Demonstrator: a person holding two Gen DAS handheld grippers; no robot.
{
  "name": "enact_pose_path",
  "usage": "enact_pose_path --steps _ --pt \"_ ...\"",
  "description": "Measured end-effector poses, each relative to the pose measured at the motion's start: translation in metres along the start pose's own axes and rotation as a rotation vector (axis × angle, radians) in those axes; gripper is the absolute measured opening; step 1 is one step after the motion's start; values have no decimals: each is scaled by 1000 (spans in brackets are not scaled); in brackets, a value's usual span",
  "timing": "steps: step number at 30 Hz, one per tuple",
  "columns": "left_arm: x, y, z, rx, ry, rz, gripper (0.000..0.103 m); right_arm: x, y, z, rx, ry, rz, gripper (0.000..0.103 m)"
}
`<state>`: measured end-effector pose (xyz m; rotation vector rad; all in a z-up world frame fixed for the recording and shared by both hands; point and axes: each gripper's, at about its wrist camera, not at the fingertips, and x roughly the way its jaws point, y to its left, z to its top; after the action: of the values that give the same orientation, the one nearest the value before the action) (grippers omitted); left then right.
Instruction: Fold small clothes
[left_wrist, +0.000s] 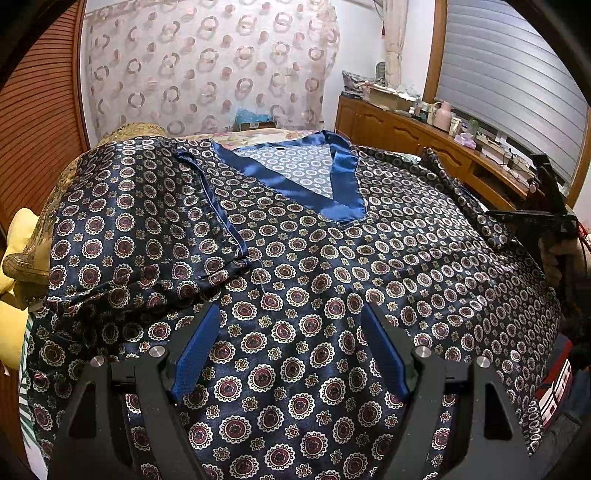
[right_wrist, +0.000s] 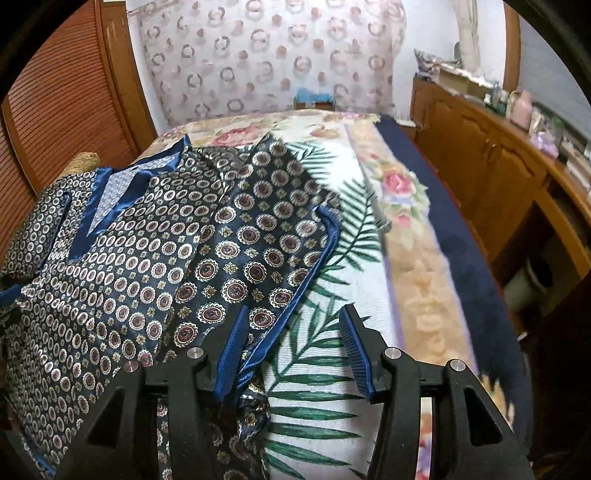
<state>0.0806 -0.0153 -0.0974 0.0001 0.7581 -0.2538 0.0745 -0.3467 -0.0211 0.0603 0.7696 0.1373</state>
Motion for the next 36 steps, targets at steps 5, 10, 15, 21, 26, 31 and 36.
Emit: enact_pose_path --steps 5,10,15,21,26,31,36 --pt "0 0 0 0 1 1 79 2 3 4 -77 11 22 35" --pt "0 0 0 0 0 0 79 -1 7 9 -116 8 61 7" --pt "0 0 0 2 2 1 79 -8 13 22 -111 -74 27 3" --pt "1 -1 0 0 2 1 79 -27 37 38 -138 -166 56 2" --pt "1 -1 0 0 2 1 79 -33 75 39 -208 -184 117 2" --pt "1 0 0 -1 2 2 79 -29 99 33 -250 -137 139 4" --pt "1 0 0 0 2 2 79 -15 101 36 -256 -86 141 29"
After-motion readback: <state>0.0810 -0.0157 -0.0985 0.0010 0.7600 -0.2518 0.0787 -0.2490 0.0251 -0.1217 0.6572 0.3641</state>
